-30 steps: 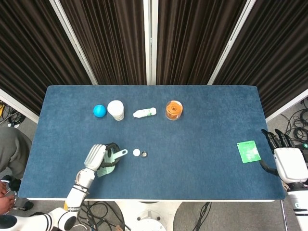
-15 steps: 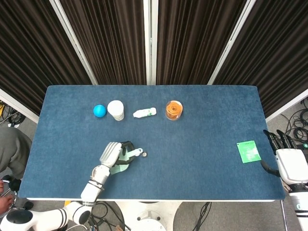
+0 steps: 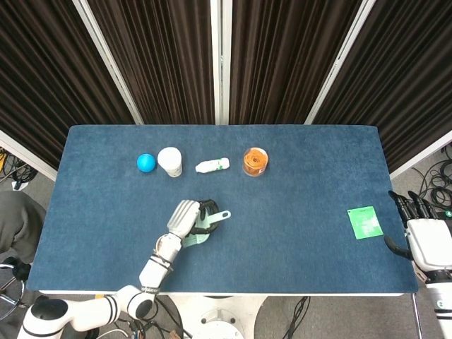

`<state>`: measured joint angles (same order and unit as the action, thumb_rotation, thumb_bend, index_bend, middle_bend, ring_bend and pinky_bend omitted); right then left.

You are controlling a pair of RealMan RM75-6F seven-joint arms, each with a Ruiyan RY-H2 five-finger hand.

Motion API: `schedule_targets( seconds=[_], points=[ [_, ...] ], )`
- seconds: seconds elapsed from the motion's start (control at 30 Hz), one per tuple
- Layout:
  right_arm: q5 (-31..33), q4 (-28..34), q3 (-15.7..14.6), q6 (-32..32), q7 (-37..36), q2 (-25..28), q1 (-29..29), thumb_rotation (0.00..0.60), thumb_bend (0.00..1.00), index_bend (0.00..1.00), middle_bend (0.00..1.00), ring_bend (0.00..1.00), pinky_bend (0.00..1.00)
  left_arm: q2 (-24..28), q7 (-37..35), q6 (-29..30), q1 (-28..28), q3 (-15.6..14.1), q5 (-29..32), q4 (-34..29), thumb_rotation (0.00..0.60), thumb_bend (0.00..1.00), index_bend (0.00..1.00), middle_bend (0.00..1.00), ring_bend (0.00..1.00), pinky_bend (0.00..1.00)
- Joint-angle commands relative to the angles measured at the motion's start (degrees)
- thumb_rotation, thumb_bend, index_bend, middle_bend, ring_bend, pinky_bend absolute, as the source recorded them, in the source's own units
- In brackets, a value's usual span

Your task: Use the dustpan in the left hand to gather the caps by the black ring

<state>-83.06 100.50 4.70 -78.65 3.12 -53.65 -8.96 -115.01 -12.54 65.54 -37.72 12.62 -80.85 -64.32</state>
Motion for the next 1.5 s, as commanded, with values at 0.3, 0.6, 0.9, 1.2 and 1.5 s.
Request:
schedule_targets(
  seconds=[0.3,0.6,0.9,1.2,1.5],
  points=[
    [-0.8,-0.2,0.2,0.9,-0.2,-0.6,-1.1,0.600,0.15,0.03,0.15,0.03,0.12,10.3,1.5,6.4,7.0,-5.9,-2.9,-7.9,0.600,0.38,0.54,0.61,0.65,0.89],
    [-1.2,1.1,0.0,0.1,0.9,0.1,-0.7,0.600,0.15,0.03,0.15,0.03,0.12,7.5,-6.6,9.6,10.5,-5.8,-1.6,-2.6,0.600,0.38,0.55,0.62,0.65,0.89],
    [-0.9,2.7,-0.3,-0.7,2.1,0.9,0.0,0.600,0.15,0.03,0.15,0.03,0.12,4.2,-17.7,9.3,11.0,-4.8,-1.6,5.0,0.600,0.38,0.54,0.62,0.65,0.89],
    [-0.7,3.5,-0.4,-0.8,3.1,1.1,0.2,0.600,0.15,0.03,0.15,0.03,0.12,1.0,-22.8,8.2,10.6,-4.9,-2.0,10.4,0.600,0.38,0.54,0.62,0.65,0.89],
    [-0.2,3.4,-0.4,-0.8,2.9,1.3,0.4,0.600,0.15,0.03,0.15,0.03,0.12,-2.5,-23.6,7.3,7.2,-3.2,-3.2,11.7,0.600,0.38,0.54,0.62,0.65,0.89]
  ],
)
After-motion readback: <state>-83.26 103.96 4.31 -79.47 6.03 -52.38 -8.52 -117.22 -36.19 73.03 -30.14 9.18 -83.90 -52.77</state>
